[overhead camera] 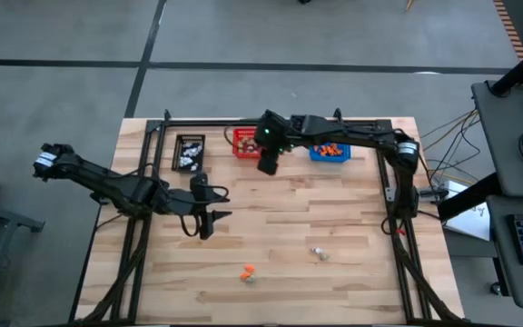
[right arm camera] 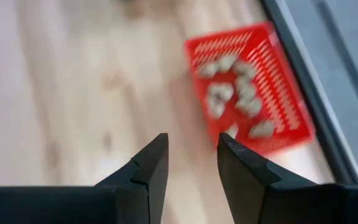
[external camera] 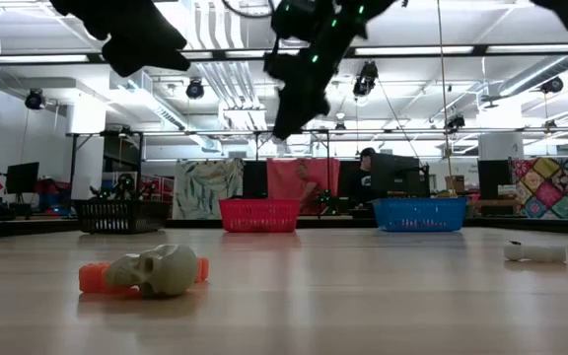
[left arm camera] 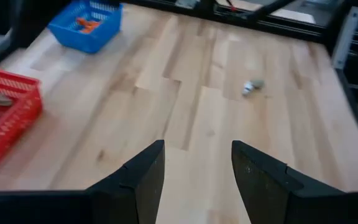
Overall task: Sort Halloween decoration
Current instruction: Put the orange skeleton toy into the blue bin
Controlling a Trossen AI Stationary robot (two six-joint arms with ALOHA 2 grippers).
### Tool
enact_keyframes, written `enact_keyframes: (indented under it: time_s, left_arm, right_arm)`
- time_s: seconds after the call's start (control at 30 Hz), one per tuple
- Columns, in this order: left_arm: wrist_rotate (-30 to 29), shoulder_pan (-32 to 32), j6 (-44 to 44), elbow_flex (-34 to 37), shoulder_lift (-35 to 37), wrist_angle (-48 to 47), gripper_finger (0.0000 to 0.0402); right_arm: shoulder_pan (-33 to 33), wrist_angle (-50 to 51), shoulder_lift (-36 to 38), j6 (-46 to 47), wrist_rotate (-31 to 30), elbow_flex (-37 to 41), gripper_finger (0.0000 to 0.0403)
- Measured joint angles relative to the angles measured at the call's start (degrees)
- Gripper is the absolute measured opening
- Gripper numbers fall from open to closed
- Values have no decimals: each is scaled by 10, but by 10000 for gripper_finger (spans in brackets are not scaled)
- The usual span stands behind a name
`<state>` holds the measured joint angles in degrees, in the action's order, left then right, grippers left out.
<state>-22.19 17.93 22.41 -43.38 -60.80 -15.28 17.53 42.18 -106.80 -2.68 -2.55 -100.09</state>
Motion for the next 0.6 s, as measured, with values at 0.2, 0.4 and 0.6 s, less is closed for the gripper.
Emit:
enact_keyframes:
  time_s: [0.2,0.4,0.6]
  left_arm:
    - [9,20,8,0,-12,2,168]
    - [8,55,2,0,-65,38,168]
    - [8,87,-51,0,-128,61,168]
  right_arm:
    - [-63,84,51,8,0,18,116]
    - [-139,76,101,41,-5,80,107]
    - [-218,20,133,62,-5,142,100]
